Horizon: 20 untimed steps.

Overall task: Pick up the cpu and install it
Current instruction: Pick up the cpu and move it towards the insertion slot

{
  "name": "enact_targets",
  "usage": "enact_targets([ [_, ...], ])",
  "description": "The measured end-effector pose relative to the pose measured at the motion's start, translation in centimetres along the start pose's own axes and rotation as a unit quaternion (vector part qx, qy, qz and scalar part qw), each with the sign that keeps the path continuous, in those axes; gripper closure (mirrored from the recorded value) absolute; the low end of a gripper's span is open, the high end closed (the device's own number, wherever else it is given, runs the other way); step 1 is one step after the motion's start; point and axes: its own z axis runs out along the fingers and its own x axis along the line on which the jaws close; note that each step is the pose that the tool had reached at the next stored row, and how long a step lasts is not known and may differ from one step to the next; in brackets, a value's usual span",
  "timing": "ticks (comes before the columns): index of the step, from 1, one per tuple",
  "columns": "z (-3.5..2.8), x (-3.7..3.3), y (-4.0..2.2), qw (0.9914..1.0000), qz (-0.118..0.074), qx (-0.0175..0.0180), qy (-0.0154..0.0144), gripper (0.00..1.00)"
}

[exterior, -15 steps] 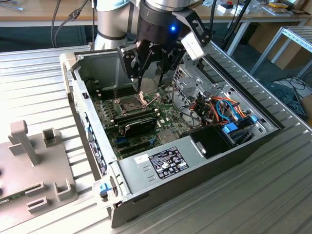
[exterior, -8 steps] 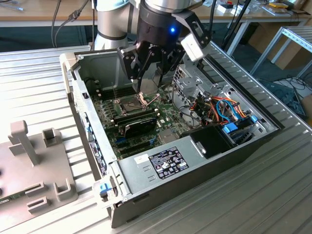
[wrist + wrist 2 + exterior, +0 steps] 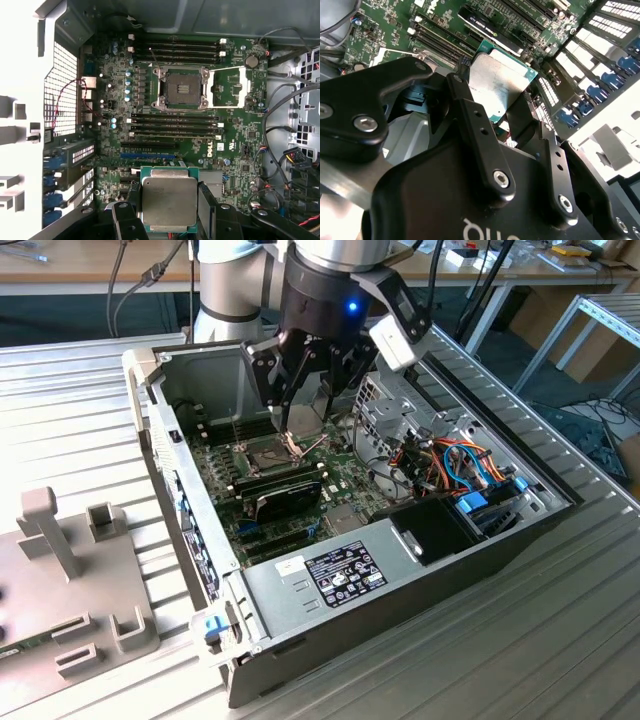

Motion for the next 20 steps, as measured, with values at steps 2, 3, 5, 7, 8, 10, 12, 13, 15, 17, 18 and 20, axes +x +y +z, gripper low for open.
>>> enact_targets([
  [2,0.04,0.00,0.00,1.00000,0.000,0.0000,0.0000,0.45],
  [3,0.04,0.00,0.00,1.00000,0.000,0.0000,0.0000,0.45],
  [5,0.04,0.00,0.00,1.00000,0.000,0.0000,0.0000,0.45],
  [7,0.05,0.00,0.00,1.00000,0.000,0.0000,0.0000,0.45],
  [8,0.05,0.00,0.00,1.00000,0.000,0.0000,0.0000,0.45],
  [10,0.06,0.00,0.00,1.00000,0.000,0.0000,0.0000,0.45],
  [12,0.06,0.00,0.00,1.00000,0.000,0.0000,0.0000,0.45],
  [13,0.06,0.00,0.00,1.00000,0.000,0.0000,0.0000,0.45],
  [15,0.08,0.00,0.00,1.00000,0.000,0.0000,0.0000,0.45],
  [17,0.15,0.00,0.00,1.00000,0.000,-0.0002,-0.0001,0.45],
  [18,0.18,0.00,0.00,1.00000,0.000,-0.0001,0.0000,0.45],
  [20,0.33,0.00,0.00,1.00000,0.000,-0.0001,0.0000,0.45],
])
